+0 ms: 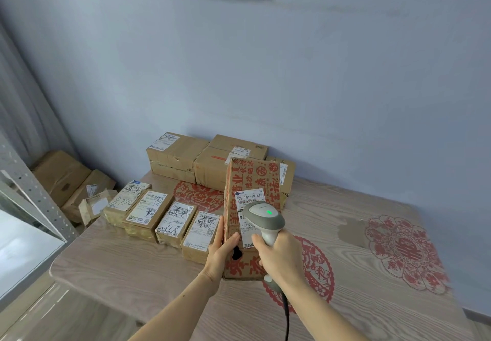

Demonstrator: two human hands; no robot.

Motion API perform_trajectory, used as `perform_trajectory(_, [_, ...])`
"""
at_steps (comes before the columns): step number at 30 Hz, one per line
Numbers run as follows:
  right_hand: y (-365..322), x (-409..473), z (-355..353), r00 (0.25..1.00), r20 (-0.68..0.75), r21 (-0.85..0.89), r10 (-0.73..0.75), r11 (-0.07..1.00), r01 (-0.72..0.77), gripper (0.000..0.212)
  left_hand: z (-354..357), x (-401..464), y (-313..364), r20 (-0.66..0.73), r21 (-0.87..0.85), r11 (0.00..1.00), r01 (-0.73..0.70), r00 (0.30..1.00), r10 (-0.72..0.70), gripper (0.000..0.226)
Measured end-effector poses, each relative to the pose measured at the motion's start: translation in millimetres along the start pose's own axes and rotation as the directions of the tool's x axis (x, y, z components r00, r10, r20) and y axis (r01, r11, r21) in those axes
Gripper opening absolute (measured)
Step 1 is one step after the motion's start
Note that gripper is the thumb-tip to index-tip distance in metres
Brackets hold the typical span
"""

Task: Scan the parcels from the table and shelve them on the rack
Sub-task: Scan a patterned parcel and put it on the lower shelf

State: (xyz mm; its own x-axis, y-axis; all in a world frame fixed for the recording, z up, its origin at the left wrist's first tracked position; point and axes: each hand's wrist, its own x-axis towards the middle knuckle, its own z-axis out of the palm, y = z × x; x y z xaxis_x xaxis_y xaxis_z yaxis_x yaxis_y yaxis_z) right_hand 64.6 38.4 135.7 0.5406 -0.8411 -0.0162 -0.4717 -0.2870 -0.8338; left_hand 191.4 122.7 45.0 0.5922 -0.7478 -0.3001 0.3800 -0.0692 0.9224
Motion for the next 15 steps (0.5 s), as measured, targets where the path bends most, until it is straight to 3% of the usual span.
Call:
perform_trajectory(8, [2, 1, 0, 1.0, -0.006, 0.017, 0.004, 1.0, -0.004, 0.026, 2, -2, 3, 0.001, -0.023, 1.0, -0.003, 1.0, 0.003, 0.103])
perform_trajectory(15, [1, 7, -2, 0.997, -0.072, 0.011, -0.017, 1.0, 0.018, 0.029, -3, -5, 11, -0.008, -0.045, 0.998, -0.05, 0.999, 0.049, 0.09])
